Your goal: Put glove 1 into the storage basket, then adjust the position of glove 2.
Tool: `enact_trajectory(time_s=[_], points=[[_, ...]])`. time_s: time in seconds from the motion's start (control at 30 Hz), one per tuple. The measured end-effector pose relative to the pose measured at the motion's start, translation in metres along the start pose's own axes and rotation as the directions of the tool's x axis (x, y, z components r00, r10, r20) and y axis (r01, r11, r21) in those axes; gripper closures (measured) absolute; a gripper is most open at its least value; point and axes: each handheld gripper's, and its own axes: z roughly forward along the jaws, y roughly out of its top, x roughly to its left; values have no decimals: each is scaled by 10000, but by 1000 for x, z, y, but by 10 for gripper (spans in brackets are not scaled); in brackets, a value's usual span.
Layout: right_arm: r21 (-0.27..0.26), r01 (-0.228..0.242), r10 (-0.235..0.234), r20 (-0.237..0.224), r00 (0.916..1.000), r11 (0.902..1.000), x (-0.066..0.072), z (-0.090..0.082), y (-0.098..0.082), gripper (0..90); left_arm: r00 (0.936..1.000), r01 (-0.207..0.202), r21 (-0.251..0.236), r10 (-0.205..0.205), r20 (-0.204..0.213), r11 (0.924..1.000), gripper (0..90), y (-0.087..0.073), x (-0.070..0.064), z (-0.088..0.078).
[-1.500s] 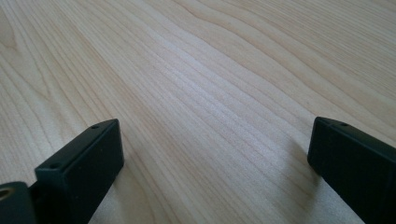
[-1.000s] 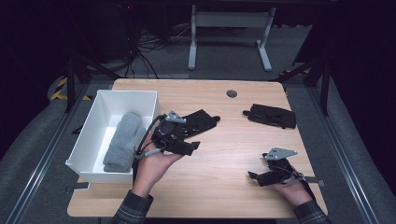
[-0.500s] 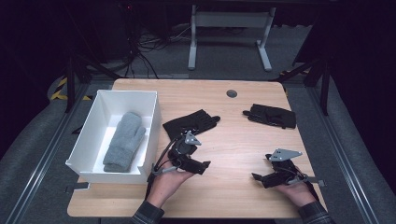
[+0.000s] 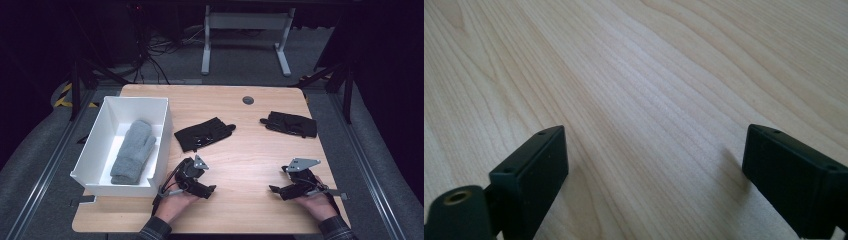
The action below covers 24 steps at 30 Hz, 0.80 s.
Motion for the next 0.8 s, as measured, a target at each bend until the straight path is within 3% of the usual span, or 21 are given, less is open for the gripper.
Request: enact_trajectory(time_s=[0.07, 0.2, 0.43, 0.6, 0.77, 0.8], points=[[-84, -80, 79, -30, 10000, 9999, -1, -2, 2, 138, 9993, -267, 197, 273, -266, 9994, 100, -2, -2, 1], [-144, -75, 75, 13, 10000, 9999, -4, -5, 6, 167, 9988, -400, 101, 403, -293, 9991, 23, -7, 1, 2], [-203, -125, 122, -123, 9998, 9997, -11, -7, 15, 265, 9978, -661, -905, 655, -97, 9937, 0, -18, 6, 4], [-262, -150, 144, -231, 9996, 9995, -18, -8, 23, 390, 9979, -636, -881, 627, -130, 9941, 0, -18, 6, 4], [-246, -257, 249, -330, 9991, 9994, -33, -7, 33, 603, 9981, -614, -883, 603, -144, 9942, 0, -18, 6, 4], [-246, -257, 249, -330, 9991, 9994, -33, -7, 33, 603, 9981, -614, -883, 603, -144, 9942, 0, -18, 6, 4]])
